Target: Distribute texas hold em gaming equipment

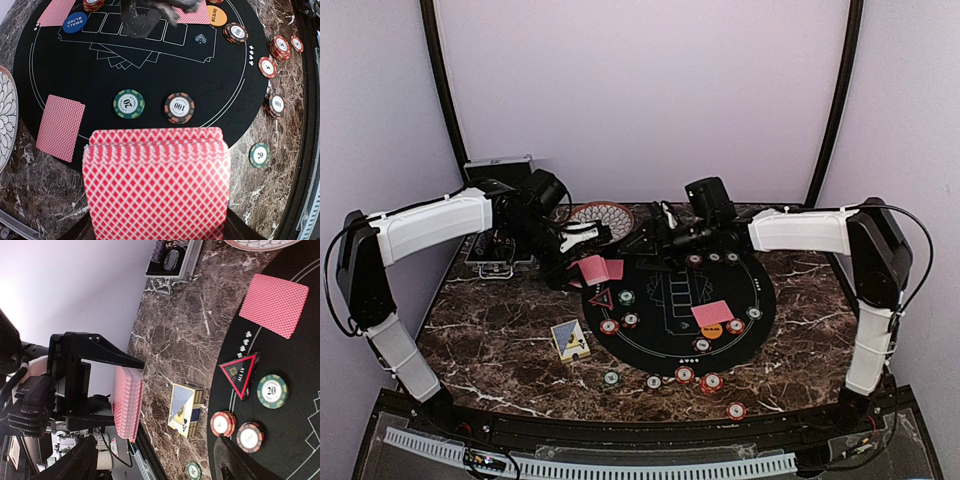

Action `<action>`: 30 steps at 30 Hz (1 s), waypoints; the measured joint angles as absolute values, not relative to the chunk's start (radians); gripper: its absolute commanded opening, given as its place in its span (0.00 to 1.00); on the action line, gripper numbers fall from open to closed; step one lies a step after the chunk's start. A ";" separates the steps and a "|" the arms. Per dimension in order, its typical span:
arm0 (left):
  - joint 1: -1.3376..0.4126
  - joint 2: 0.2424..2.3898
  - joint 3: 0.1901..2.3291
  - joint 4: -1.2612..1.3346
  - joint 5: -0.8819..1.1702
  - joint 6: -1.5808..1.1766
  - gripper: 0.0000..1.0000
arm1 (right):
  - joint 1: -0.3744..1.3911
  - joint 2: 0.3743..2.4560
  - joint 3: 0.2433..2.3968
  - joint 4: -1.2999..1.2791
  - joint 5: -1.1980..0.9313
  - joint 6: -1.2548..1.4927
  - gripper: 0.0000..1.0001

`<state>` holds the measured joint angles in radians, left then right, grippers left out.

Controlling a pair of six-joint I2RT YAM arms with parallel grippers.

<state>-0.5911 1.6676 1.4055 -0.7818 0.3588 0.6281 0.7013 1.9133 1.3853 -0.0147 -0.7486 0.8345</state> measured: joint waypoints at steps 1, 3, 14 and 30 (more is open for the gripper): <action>-0.591 1.668 1.406 -0.782 0.359 0.628 0.00 | 0.709 1.916 1.386 0.004 -0.755 0.844 0.81; -0.591 1.668 1.406 -0.782 0.359 0.628 0.00 | 0.725 1.928 1.390 0.029 -0.766 0.857 0.81; -0.591 1.668 1.406 -0.782 0.361 0.627 0.00 | 0.784 2.017 1.453 0.060 -0.790 0.900 0.78; -0.587 1.668 1.410 -0.778 0.363 0.619 0.00 | 0.841 2.144 1.608 0.044 -0.813 0.922 0.75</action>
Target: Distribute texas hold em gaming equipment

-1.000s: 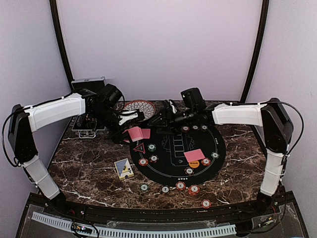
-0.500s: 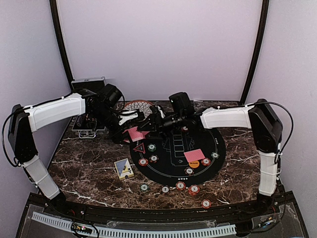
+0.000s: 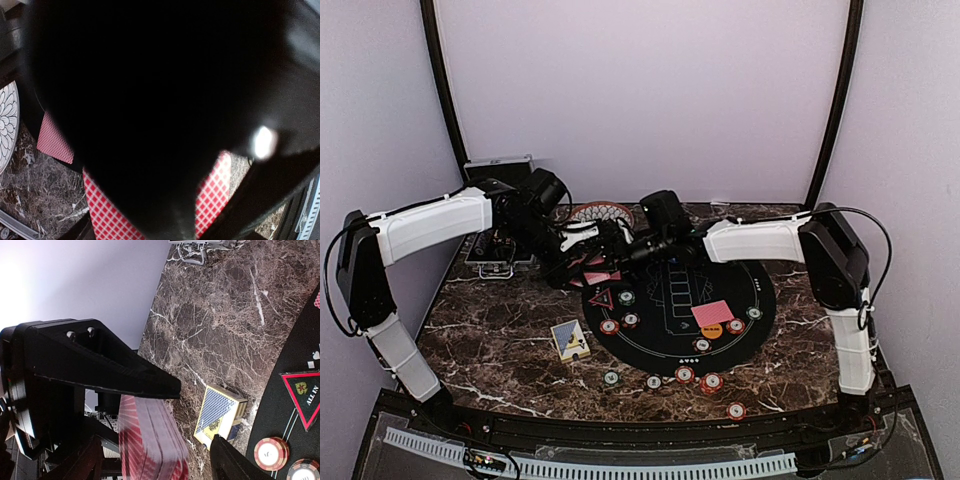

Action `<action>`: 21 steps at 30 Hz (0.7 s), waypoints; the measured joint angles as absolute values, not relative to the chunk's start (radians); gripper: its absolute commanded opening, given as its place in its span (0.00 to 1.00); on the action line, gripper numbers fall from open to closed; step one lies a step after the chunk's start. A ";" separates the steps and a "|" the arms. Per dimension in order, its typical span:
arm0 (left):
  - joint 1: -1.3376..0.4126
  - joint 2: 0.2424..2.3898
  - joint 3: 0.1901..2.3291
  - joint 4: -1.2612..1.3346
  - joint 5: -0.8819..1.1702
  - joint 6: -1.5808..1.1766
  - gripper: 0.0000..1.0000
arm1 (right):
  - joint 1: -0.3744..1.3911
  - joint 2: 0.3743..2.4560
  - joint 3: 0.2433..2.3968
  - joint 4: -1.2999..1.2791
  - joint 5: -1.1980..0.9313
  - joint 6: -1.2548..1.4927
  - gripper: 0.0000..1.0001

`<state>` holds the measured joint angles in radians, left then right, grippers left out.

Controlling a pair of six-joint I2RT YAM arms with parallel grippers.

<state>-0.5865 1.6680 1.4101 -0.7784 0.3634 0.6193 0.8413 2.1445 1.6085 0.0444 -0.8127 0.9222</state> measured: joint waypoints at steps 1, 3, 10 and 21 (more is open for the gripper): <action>-0.587 1.668 1.410 -0.778 0.364 0.620 0.00 | 0.845 2.145 1.609 0.043 -0.814 0.922 0.75; -0.587 1.668 1.410 -0.778 0.366 0.620 0.00 | 0.846 2.145 1.613 0.043 -0.815 0.923 0.74; -0.587 1.668 1.412 -0.778 0.370 0.619 0.00 | 0.849 2.159 1.620 0.053 -0.814 0.953 0.71; -0.587 1.668 1.412 -0.778 0.376 0.619 0.00 | 0.831 2.168 1.587 0.089 -0.791 0.992 0.64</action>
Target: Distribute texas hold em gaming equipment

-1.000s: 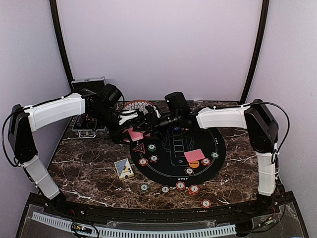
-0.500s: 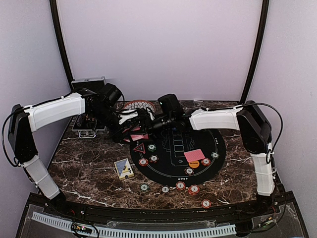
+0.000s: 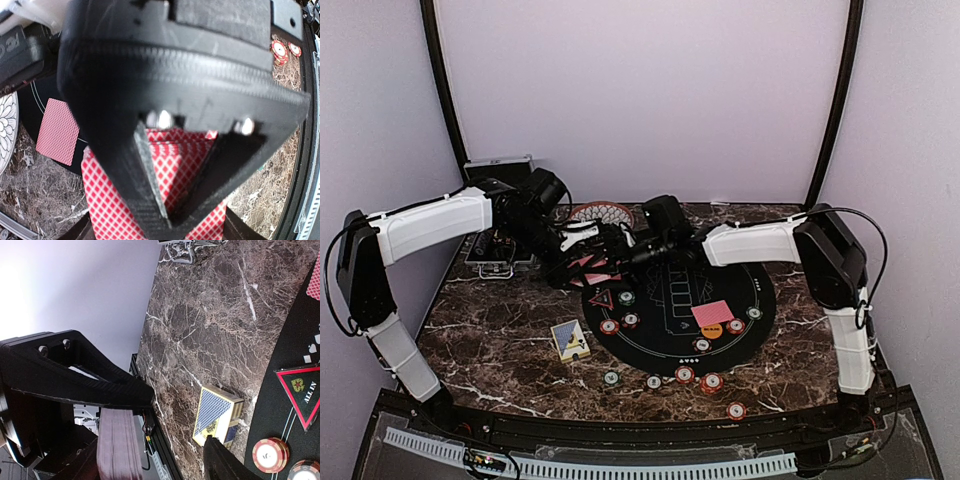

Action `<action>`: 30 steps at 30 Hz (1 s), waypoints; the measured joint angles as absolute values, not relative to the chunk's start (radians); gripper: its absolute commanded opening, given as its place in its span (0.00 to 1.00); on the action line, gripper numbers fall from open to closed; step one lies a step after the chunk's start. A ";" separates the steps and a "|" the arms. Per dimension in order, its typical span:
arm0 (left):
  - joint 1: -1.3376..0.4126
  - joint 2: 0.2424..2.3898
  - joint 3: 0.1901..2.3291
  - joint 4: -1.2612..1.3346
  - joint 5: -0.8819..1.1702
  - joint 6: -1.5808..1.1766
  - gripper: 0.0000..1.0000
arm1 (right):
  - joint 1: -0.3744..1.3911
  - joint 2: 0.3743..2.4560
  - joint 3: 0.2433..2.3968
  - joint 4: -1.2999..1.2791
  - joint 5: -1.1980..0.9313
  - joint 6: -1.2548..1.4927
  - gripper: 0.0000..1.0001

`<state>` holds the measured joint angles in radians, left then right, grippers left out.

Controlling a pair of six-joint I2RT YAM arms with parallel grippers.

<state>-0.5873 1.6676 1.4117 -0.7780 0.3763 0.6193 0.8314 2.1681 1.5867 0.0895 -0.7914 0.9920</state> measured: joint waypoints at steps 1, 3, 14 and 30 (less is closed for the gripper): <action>-0.587 1.668 1.412 -0.777 0.376 0.620 0.00 | 0.831 2.165 1.581 0.093 -0.790 0.994 0.63; -0.587 1.668 1.411 -0.777 0.376 0.620 0.00 | 0.830 2.154 1.565 0.104 -0.788 1.000 0.61; -0.587 1.668 1.411 -0.775 0.377 0.620 0.00 | 0.808 2.104 1.521 0.103 -0.772 0.992 0.48; -0.587 1.668 1.409 -0.776 0.376 0.620 0.00 | 0.790 2.039 1.488 0.067 -0.746 0.978 0.22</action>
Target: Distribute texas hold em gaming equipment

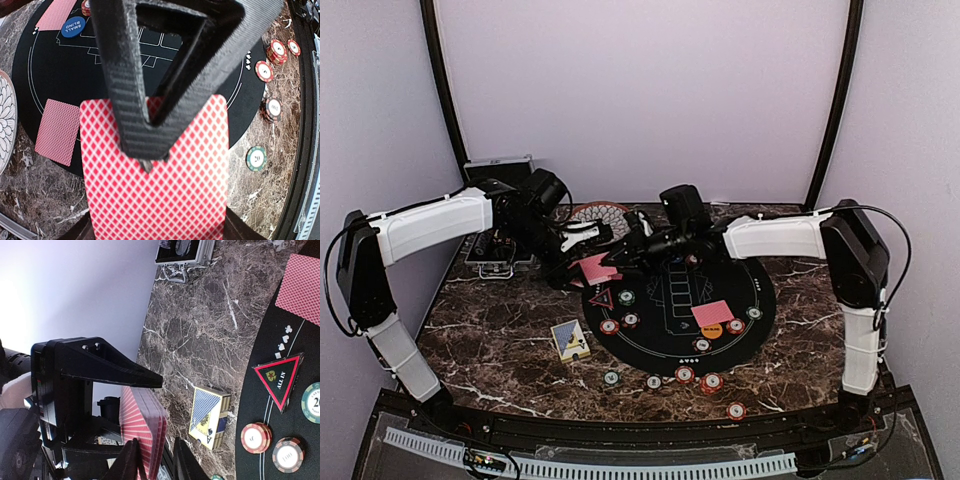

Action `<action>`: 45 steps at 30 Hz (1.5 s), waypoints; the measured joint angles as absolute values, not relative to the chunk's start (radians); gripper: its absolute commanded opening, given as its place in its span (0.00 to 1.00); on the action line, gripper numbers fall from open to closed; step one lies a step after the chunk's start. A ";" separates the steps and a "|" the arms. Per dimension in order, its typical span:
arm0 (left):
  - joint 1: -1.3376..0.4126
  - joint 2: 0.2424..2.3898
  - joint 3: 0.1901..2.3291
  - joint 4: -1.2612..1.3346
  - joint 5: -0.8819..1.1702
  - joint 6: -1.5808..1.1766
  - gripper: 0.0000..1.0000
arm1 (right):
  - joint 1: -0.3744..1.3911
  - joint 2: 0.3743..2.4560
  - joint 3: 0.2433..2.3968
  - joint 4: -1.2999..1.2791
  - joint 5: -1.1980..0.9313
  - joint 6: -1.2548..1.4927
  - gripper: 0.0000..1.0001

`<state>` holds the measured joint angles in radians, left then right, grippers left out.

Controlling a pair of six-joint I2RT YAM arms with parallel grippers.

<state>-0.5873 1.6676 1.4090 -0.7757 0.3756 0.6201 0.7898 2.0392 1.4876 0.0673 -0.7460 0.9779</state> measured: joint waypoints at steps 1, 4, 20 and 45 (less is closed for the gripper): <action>-0.587 1.668 1.409 -0.776 0.376 0.620 0.00 | 0.789 2.034 1.485 0.066 -0.743 0.978 0.21; -0.587 1.668 1.409 -0.776 0.375 0.620 0.00 | 0.786 2.020 1.477 0.059 -0.739 0.978 0.17; -0.587 1.668 1.409 -0.776 0.370 0.621 0.00 | 0.777 1.963 1.444 0.057 -0.735 0.997 0.00; -0.587 1.668 1.409 -0.776 0.366 0.625 0.00 | 0.470 1.590 0.999 -0.190 -0.721 0.818 0.00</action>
<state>-0.5873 1.6676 1.4090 -0.7765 0.3656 0.6254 0.4698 1.5898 0.9989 -0.1898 -0.7212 0.8185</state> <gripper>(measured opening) 0.688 0.006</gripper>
